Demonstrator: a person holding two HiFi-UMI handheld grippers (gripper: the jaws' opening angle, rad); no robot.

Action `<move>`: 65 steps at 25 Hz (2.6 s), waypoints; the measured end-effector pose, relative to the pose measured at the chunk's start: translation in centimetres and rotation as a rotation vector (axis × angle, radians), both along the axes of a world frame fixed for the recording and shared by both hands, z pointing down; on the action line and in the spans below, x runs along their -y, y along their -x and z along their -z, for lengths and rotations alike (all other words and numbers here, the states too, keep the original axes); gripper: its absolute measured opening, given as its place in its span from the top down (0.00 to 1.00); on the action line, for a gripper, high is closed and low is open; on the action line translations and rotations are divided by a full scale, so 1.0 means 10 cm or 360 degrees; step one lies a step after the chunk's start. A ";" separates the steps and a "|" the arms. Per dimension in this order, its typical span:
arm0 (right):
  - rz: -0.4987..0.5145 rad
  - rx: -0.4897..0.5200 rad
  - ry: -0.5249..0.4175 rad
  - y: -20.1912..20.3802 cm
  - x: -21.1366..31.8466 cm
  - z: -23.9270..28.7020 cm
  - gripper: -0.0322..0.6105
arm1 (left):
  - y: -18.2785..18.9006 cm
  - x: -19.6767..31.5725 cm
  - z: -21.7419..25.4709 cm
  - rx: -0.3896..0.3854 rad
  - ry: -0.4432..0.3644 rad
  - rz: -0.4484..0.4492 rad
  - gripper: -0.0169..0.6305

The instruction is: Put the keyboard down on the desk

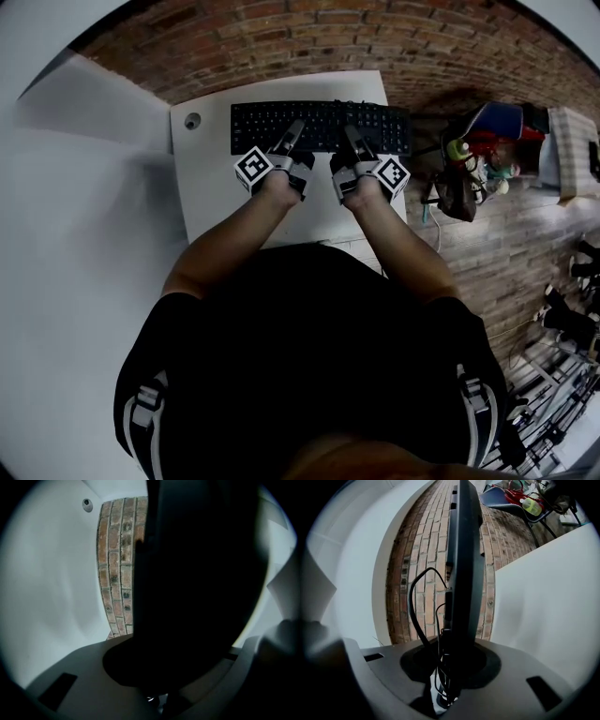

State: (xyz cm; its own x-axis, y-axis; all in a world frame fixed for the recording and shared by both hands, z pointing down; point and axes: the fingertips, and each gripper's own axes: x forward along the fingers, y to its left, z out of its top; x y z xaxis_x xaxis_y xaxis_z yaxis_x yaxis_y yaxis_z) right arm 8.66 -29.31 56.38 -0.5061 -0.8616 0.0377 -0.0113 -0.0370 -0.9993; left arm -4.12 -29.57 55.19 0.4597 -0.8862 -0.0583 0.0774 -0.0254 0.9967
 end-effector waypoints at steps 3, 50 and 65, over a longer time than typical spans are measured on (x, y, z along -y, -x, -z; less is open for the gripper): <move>-0.0002 0.0003 0.0026 0.03 0.07 -0.13 0.75 | 0.05 0.06 -0.14 0.0024 0.0056 -0.0009 0.84; -0.0069 -0.0138 0.0430 0.05 0.74 -1.80 0.75 | 0.05 0.81 -1.86 0.0045 0.0445 -0.0088 0.84; -0.0092 -0.0204 0.0537 0.04 0.70 -2.13 0.75 | 0.03 0.78 -2.20 0.0078 0.0555 -0.0140 0.84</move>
